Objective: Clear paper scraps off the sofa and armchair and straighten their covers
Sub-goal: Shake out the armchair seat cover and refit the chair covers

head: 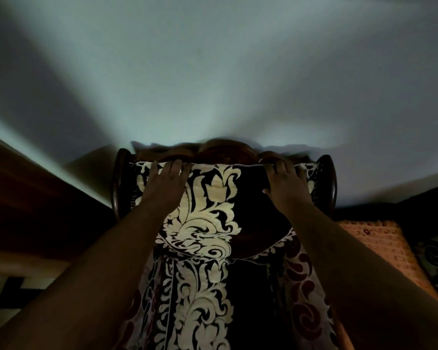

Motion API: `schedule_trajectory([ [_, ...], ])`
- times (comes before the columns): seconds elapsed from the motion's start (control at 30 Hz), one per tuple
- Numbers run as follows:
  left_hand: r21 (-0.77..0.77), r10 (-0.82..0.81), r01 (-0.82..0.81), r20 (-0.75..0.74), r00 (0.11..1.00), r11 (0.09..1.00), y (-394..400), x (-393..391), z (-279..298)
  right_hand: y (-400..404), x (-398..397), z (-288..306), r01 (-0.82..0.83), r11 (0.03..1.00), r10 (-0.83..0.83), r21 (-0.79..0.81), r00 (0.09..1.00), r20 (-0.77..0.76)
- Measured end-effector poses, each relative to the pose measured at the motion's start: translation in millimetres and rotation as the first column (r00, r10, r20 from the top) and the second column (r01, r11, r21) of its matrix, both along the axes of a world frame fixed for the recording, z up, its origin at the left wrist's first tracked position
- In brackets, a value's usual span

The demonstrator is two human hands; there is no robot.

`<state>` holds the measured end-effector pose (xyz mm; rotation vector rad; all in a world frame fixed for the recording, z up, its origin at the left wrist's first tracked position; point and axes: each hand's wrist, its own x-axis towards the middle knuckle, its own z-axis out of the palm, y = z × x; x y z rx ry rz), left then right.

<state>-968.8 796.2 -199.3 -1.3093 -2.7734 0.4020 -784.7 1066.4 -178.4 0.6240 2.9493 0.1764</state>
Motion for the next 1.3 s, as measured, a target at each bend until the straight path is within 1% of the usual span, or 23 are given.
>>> schedule_trajectory([
  [0.1, 0.006, -0.038, 0.038, -0.103, 0.994, 0.999, 6, -9, -4, 7, -8, -4, -0.003, 0.999, 0.004, 0.051, 1.0, -0.019],
  [0.2, 0.038, -0.02, 0.025, -0.137, 0.99, 0.999, 12, -10, -1, 9, -15, -5, -0.018, 0.997, 0.021, 0.079, 0.999, -0.037],
  [0.3, 0.043, -0.015, 0.022, -0.168, 0.986, 0.999, 15, -12, 7, 16, -13, -2, 0.006, 0.986, 0.005, 0.166, 0.998, -0.065],
  [0.4, 0.056, -0.059, 0.071, -0.197, 0.979, 0.996, 10, -18, 8, 32, -3, 2, 0.091, 0.985, -0.08, 0.148, 0.993, -0.082],
  [0.47, 0.086, -0.058, 0.075, -0.19, 0.98, 0.993, 9, -18, 5, 40, 2, 1, 0.115, 0.986, -0.105, 0.118, 0.99, -0.091],
  [0.53, 0.127, -0.021, 0.041, -0.157, 0.987, 0.991, 12, -14, 2, 38, 4, 0, 0.074, 0.989, -0.058, 0.125, 0.99, -0.125],
  [0.57, 0.144, -0.013, 0.033, -0.137, 0.99, 0.989, 15, -11, 1, 34, 5, -2, 0.027, 0.991, -0.005, 0.134, 0.987, -0.158],
  [0.63, 0.171, -0.035, 0.052, -0.1, 0.994, 0.984, 21, -6, 0, 24, 8, -1, -0.08, 0.988, 0.111, 0.128, 0.959, -0.262],
  [0.67, 0.18, -0.05, 0.064, -0.08, 0.995, 0.981, 22, -4, 0, 19, 13, 0, -0.116, 0.987, 0.144, 0.108, 0.937, -0.317],
  [0.7, 0.179, -0.056, 0.066, -0.061, 0.997, 0.982, 24, -2, 0, 14, 20, 3, -0.135, 0.988, 0.153, 0.074, 0.917, -0.368],
  [0.77, 0.166, -0.041, 0.047, -0.039, 0.998, 0.985, 23, -2, 6, 8, 40, 9, -0.128, 0.992, 0.106, -0.02, 0.89, -0.444],
  [0.83, 0.162, -0.02, 0.024, -0.024, 0.999, 0.986, 19, -1, 14, 6, 62, 20, -0.097, 0.99, 0.04, -0.102, 0.887, -0.459],
  [0.9, 0.149, -0.016, 0.016, -0.002, 1.0, 0.989, 17, -1, 21, 5, 78, 32, -0.132, 0.986, 0.073, -0.097, 0.883, -0.464],
  [0.97, 0.144, -0.004, -0.002, 0.041, 0.999, 0.99, 14, 3, 27, -1, 86, 50, -0.191, 0.98, 0.134, -0.06, 0.85, -0.51],
  [1.07, 0.137, -0.026, 0.007, 0.139, 0.99, 0.99, 10, 12, 36, -14, 88, 79, -0.212, 0.974, 0.129, -0.08, 0.809, -0.574],
  [1.13, 0.136, -0.143, 0.116, 0.21, 0.967, 0.984, 11, 28, 49, -26, 91, 98, -0.211, 0.968, 0.099, -0.136, 0.818, -0.566],
  [1.2, 0.217, -0.301, 0.246, 0.276, 0.913, 0.945, 18, 53, 68, -40, 89, 116, -0.223, 0.944, 0.081, -0.243, 0.871, -0.485],
  [1.23, 0.293, -0.357, 0.267, 0.319, 0.878, 0.918, 23, 67, 78, -47, 87, 126, -0.234, 0.926, 0.09, -0.295, 0.898, -0.432],
  [1.3, 0.447, -0.409, 0.219, 0.387, 0.826, 0.867, 28, 94, 97, -64, 84, 143, -0.26, 0.876, 0.11, -0.407, 0.928, -0.356],
])
